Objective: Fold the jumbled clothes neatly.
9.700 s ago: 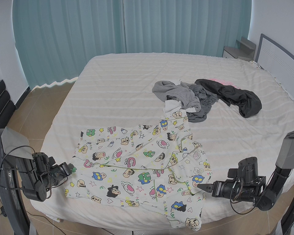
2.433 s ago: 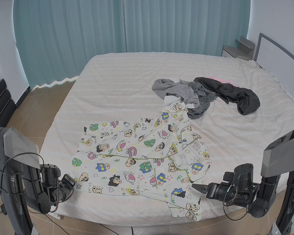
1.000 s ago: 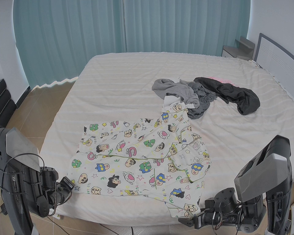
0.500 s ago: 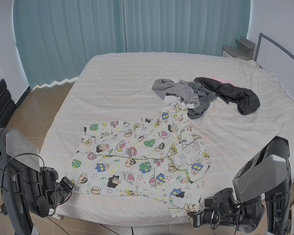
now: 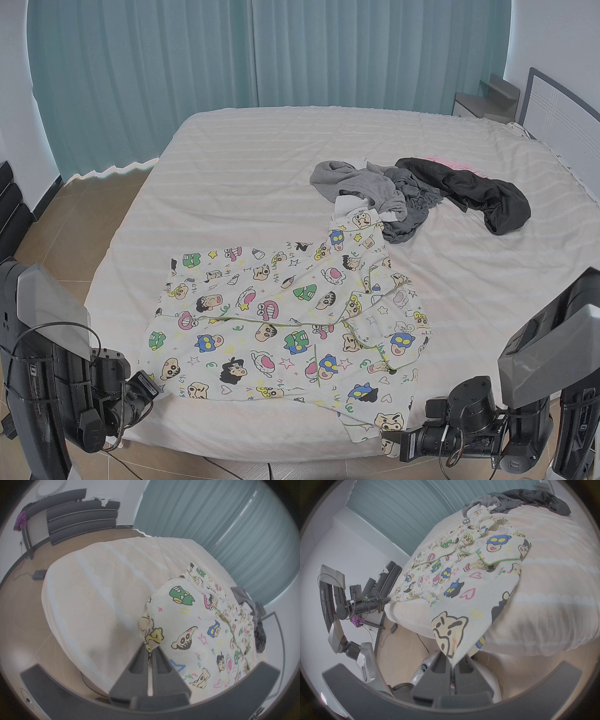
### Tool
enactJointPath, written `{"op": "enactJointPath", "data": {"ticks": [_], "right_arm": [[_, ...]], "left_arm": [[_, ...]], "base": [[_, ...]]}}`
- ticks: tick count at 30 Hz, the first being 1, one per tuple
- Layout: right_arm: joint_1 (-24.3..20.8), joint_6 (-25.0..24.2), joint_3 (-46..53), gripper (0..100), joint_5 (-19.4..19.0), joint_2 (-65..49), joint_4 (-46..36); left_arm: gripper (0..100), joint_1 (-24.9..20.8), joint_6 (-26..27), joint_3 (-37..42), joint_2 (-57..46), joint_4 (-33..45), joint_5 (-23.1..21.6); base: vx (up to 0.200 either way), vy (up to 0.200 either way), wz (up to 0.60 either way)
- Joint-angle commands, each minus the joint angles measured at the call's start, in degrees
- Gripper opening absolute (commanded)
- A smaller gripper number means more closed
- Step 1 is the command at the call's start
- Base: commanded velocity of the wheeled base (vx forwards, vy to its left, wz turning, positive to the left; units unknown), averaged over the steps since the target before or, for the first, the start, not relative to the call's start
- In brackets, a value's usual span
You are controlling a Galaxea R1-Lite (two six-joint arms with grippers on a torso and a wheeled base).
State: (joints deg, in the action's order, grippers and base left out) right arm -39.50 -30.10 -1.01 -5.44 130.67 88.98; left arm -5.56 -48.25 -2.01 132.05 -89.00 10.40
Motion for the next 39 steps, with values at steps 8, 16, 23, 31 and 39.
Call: {"op": "enactJointPath", "data": {"ticks": [8, 16, 23, 31, 39], "right_arm": [[-0.23, -1.81, 1.01, 0, -0.19, -4.37, -7.15], [-0.40, -1.72, 1.01, 0, -0.28, -7.18, -11.55], [-1.11, -1.72, 1.01, 0, -0.36, -8.85, -15.50], [-2.16, -1.63, 1.01, 0, -3.18, -15.09, -24.82], [-3.13, -1.54, 1.01, 0, -3.97, -18.17, -30.80]], "left_arm": [[0, -0.68, 6.15, 1.66, -0.92, -0.12, 2.70], [0, -0.68, 10.98, 1.75, -2.59, 3.84, 2.87], [0, -0.86, 16.52, 1.66, -8.21, 13.86, 2.79], [0, -1.12, 21.36, 1.75, -10.67, 21.24, 2.79], [0, -1.47, 25.75, 1.66, -16.47, 30.56, 2.26]], "base": [[0.000, 0.000, 0.00], [0.000, 0.000, 0.00], [0.000, 0.000, 0.00], [0.000, 0.000, 0.00], [0.000, 0.000, 0.00]]}}
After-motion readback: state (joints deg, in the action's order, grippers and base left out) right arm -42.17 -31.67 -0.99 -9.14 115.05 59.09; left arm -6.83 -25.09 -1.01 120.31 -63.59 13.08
